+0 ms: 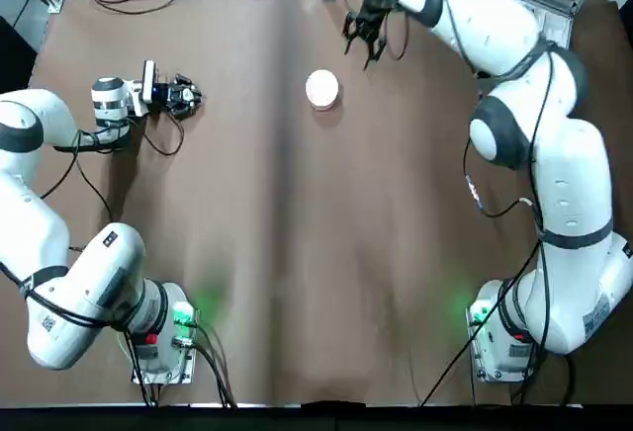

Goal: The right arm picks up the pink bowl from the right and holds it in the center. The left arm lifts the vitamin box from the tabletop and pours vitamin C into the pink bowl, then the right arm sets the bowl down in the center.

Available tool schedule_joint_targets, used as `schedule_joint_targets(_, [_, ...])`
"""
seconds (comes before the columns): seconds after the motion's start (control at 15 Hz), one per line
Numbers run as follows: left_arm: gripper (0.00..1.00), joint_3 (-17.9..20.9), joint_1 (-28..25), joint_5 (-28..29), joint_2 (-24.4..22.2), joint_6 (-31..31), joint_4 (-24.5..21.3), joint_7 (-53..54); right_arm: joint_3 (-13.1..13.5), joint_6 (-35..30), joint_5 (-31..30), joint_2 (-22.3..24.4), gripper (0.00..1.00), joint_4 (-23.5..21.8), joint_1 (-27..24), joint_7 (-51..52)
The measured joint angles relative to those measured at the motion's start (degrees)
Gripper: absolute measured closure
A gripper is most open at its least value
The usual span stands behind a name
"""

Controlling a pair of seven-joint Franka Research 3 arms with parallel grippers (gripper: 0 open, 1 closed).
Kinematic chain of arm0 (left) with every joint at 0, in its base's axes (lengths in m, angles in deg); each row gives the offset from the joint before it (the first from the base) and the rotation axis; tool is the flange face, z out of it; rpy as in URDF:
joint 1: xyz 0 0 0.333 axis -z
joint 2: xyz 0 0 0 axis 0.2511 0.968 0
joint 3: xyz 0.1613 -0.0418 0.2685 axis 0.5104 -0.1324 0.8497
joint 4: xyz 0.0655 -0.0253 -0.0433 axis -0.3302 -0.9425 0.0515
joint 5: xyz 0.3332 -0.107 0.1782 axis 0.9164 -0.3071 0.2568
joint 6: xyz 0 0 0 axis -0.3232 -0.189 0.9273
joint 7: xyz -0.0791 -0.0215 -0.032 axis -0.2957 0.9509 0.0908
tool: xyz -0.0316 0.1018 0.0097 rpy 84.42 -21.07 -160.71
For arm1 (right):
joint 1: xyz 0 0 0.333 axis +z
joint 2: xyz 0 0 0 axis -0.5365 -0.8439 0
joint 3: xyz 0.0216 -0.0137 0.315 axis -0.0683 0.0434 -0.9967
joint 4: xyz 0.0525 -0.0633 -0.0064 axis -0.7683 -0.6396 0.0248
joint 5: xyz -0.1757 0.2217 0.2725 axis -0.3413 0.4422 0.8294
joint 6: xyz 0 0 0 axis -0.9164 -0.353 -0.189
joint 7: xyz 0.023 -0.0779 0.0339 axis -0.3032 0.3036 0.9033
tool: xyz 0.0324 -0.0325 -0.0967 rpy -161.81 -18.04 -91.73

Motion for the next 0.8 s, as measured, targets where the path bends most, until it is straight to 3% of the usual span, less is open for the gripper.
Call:
schedule_joint_targets(0.27, [0.65, 0.09, 0.08, 0.0, 0.0, -0.01, 0.42, 2.24, 2.18, -8.28, -7.19, 9.28, 0.21, 0.37, -2.28, 0.83])
schedule_joint_targets(0.33, [0.53, 0.11, 0.12, 0.0, 0.0, -0.01, 0.75, 2.34, 2.28, -9.69, -8.39, 11.44, 0.21, 0.39, -3.3, 1.84])
schedule_joint_targets(0.4, [0.48, 0.11, 0.13, 0.0, 0.0, -0.01, 1.12, 2.33, 2.33, -11.57, -9.96, 13.29, 0.21, 0.38, -4.31, 3.03])
schedule_joint_targets(0.53, [0.16, 0.16, 0.14, 0.0, -0.12, -0.01, 2.07, 2.33, 2.49, -17.69, -13.13, 16.92, 0.21, 0.32, -7.86, 8.77])
schedule_joint_targets(0.6, [0.07, 0.15, 0.15, 0.0, -0.31, -0.02, 2.26, 2.33, 2.55, -19.66, -13.6, 17.95, 0.21, 0.3, -9.28, 11.38])
schedule_joint_targets(0.67, [0.0, 0.16, 0.15, 0.0, -0.61, -0.02, 2.4, 2.33, 2.61, -21.42, -14.05, 18.95, 0.21, 0.31, -10.81, 13.97])
schedule_joint_targets(0.8, [0.0, 0.18, 0.04, 0.01, -1.74, -0.03, 2.54, 2.33, 2.66, -23.97, -16.28, 21.27, 0.21, 0.29, -14.12, 20.55])
